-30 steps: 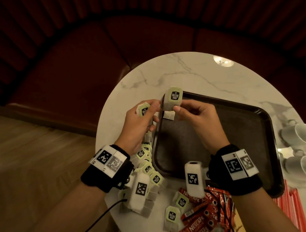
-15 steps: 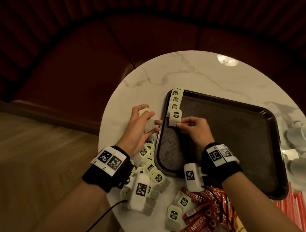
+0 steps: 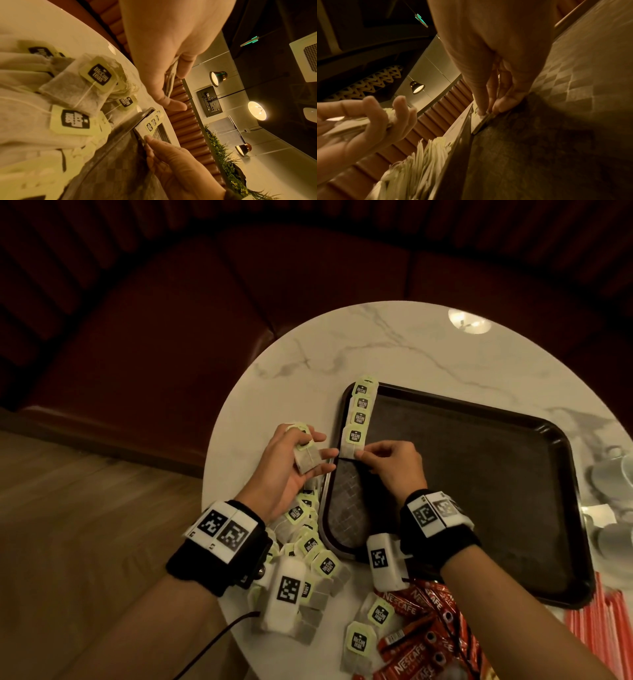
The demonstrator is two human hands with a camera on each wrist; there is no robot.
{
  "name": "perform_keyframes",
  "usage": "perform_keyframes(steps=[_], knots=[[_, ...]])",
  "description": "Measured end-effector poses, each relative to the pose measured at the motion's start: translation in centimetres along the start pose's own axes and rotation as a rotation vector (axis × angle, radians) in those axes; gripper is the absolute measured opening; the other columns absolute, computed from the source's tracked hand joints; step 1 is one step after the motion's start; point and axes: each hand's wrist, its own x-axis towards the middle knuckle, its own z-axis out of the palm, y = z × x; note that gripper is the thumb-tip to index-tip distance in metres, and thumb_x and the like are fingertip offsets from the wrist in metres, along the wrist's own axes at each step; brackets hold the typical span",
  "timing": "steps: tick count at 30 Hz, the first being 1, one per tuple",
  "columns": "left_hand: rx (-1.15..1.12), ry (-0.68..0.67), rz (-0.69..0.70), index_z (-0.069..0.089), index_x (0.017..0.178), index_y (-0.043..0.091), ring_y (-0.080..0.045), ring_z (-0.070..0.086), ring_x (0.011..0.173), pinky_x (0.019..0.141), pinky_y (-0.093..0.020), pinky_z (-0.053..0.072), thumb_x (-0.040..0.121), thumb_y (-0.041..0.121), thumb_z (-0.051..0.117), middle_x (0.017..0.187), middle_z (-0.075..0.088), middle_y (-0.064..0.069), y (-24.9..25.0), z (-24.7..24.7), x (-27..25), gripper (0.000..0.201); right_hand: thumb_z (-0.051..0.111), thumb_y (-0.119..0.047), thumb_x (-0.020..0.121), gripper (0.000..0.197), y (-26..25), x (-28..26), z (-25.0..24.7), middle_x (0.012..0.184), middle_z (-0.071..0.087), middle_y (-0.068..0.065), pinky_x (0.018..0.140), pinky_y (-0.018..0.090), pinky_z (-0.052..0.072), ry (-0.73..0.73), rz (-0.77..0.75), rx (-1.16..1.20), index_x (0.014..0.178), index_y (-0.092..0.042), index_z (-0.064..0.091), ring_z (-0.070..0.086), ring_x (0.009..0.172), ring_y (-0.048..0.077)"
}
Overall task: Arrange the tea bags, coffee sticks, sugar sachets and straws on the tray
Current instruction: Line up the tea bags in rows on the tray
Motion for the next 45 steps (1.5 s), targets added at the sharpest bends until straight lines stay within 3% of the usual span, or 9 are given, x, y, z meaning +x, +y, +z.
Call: perform_keyframes(steps=[10, 14, 17, 21, 30, 34, 36, 41, 45], knots=[[-0.015, -0.06, -0.007, 0.046, 0.113, 0.006, -0.029, 0.069, 0.08, 0.068, -0.033, 0.059, 0.097, 0.005, 0.036, 0.106, 0.065, -0.02, 0.3, 0.0, -0.3, 0.019, 0.079, -0.02, 0.082, 0.022, -0.3, -0.2, -0.3, 0.089, 0.072, 0.003, 0.088, 0.034, 0.058, -0.01, -0.004, 0.019, 0.101, -0.014, 0.07, 0.07, 0.085, 0.014], [-0.007, -0.06, -0.012, 0.046, 0.115, 0.007, -0.028, 0.069, 0.08, 0.066, -0.032, 0.06, 0.098, 0.009, 0.038, 0.107, 0.065, -0.021, 0.2, 0.2, -0.3, 0.018, 0.081, -0.018, 0.08, 0.031, -0.5, -0.2, -0.2, 0.088, 0.066, -0.003, 0.077, 0.02, 0.053, 0.001, -0.076, -0.077, 0.106, -0.016, 0.065, 0.064, 0.081, 0.007], [-0.003, -0.048, -0.01, 0.046, 0.116, 0.007, -0.027, 0.07, 0.077, 0.065, -0.032, 0.059, 0.1, 0.013, 0.042, 0.105, 0.066, -0.02, 0.2, 0.2, -0.2, 0.018, 0.082, -0.016, 0.077, 0.037, -0.6, -0.2, 0.4, 0.09, 0.061, -0.003, 0.071, 0.02, 0.052, 0.012, -0.138, -0.1, 0.106, -0.018, 0.059, 0.061, 0.078, 0.009], [-0.007, -0.039, -0.01, 0.047, 0.116, 0.008, -0.027, 0.07, 0.076, 0.065, -0.033, 0.058, 0.099, 0.016, 0.045, 0.101, 0.067, -0.018, 0.3, 0.2, -0.2, 0.019, 0.082, -0.014, 0.077, 0.038, -0.8, 0.1, 1.0, 0.088, 0.057, -0.006, 0.062, 0.013, 0.042, 0.022, -0.173, -0.124, 0.104, -0.019, 0.055, 0.054, 0.073, 0.005], [0.011, -0.036, -0.013, 0.047, 0.116, 0.009, -0.027, 0.069, 0.076, 0.063, -0.031, 0.059, 0.099, 0.017, 0.047, 0.098, 0.068, -0.017, 0.3, 0.0, 0.0, 0.019, 0.081, -0.016, 0.078, 0.031, -0.8, 1.0, 1.1, 0.087, 0.059, -0.005, 0.067, 0.017, 0.048, 0.043, -0.158, -0.126, 0.1, -0.015, 0.059, 0.057, 0.076, 0.009], [-0.002, -0.043, -0.016, 0.048, 0.116, 0.008, -0.027, 0.069, 0.077, 0.064, -0.032, 0.059, 0.099, 0.019, 0.048, 0.099, 0.068, -0.017, 0.2, 0.0, 0.1, 0.02, 0.082, -0.016, 0.077, 0.033, -1.1, 1.0, 0.9, 0.088, 0.06, -0.004, 0.072, 0.024, 0.054, 0.035, -0.15, -0.127, 0.102, -0.015, 0.059, 0.06, 0.078, 0.012], [-0.004, -0.052, -0.022, 0.048, 0.117, 0.007, -0.027, 0.07, 0.078, 0.065, -0.032, 0.059, 0.1, 0.023, 0.046, 0.1, 0.067, -0.017, 0.2, 0.0, 0.2, 0.023, 0.082, -0.018, 0.077, 0.036, -1.5, 0.7, 0.7, 0.092, 0.061, -0.002, 0.069, 0.021, 0.052, 0.032, -0.154, -0.117, 0.104, -0.015, 0.059, 0.061, 0.079, 0.013], [-0.039, -0.033, -0.039, 0.049, 0.119, 0.004, -0.027, 0.068, 0.088, 0.07, -0.032, 0.06, 0.1, 0.024, 0.044, 0.115, 0.062, -0.021, 0.0, 0.1, 0.3, 0.028, 0.076, -0.026, 0.085, 0.024, -3.9, -1.4, -0.6, 0.094, 0.062, -0.005, 0.069, 0.016, 0.046, 0.054, -0.262, -0.067, 0.104, -0.021, 0.062, 0.057, 0.08, 0.005], [-0.089, -0.015, -0.042, 0.049, 0.128, 0.002, -0.026, 0.068, 0.096, 0.079, -0.034, 0.059, 0.101, 0.011, 0.038, 0.127, 0.056, -0.021, -0.2, 0.2, 0.5, 0.03, 0.068, -0.029, 0.091, 0.014, -5.6, -4.2, -1.3, 0.097, 0.063, -0.012, 0.075, 0.018, 0.048, -0.107, -0.385, -0.059, 0.103, -0.023, 0.067, 0.058, 0.085, 0.004]])
